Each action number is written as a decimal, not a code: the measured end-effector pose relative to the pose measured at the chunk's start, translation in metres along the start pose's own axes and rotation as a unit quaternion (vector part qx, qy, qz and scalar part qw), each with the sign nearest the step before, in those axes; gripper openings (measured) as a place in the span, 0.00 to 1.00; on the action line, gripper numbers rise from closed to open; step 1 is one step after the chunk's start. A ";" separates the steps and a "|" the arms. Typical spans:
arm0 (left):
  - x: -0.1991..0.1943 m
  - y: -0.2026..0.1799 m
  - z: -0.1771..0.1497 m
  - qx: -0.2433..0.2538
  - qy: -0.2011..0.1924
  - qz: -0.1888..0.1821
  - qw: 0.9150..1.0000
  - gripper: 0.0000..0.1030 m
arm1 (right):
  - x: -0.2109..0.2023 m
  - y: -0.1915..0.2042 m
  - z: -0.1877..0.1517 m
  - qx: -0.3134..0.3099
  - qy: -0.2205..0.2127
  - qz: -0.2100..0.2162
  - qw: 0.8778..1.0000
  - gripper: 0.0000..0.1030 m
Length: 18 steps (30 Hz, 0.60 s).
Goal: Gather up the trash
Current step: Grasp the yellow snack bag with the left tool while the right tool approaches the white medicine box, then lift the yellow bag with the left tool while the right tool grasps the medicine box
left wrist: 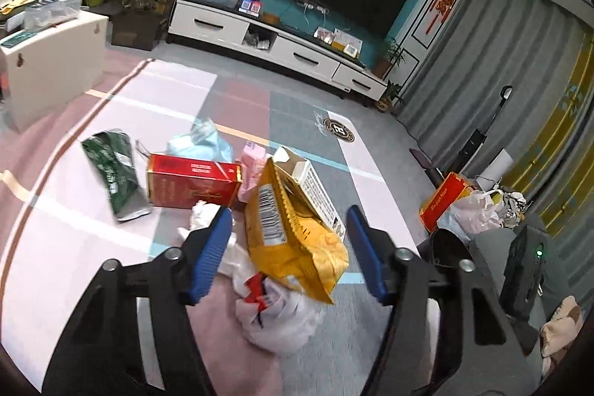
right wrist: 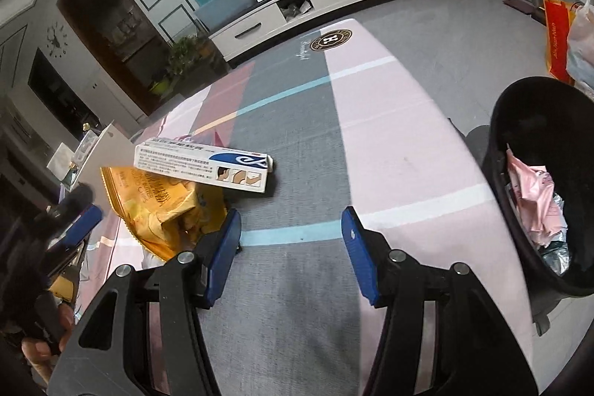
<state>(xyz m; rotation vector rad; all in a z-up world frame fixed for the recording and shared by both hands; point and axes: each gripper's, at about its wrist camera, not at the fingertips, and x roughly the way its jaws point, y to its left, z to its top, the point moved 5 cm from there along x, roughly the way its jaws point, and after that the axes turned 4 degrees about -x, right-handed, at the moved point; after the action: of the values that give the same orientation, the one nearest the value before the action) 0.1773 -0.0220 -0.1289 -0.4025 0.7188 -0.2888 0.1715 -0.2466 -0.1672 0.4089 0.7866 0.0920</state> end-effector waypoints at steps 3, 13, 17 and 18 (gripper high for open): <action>0.017 -0.005 -0.002 0.013 0.006 0.009 1.000 0.55 | 0.003 0.004 0.001 -0.006 0.001 -0.001 1.000 0.54; 0.023 0.001 -0.005 0.007 0.019 0.007 1.000 0.19 | 0.014 0.008 0.005 -0.053 0.010 -0.017 0.998 0.54; -0.001 0.004 0.003 -0.003 0.004 -0.017 1.000 0.16 | 0.021 0.028 0.004 -0.146 0.007 -0.044 0.988 0.54; -0.006 0.006 0.006 -0.006 0.001 -0.023 1.000 0.16 | 0.023 0.031 0.004 -0.161 0.006 -0.048 0.986 0.54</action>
<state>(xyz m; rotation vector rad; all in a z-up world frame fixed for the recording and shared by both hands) 0.1780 -0.0126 -0.1247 -0.4299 0.7136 -0.3275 0.1925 -0.2139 -0.1681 0.0631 0.7869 0.1296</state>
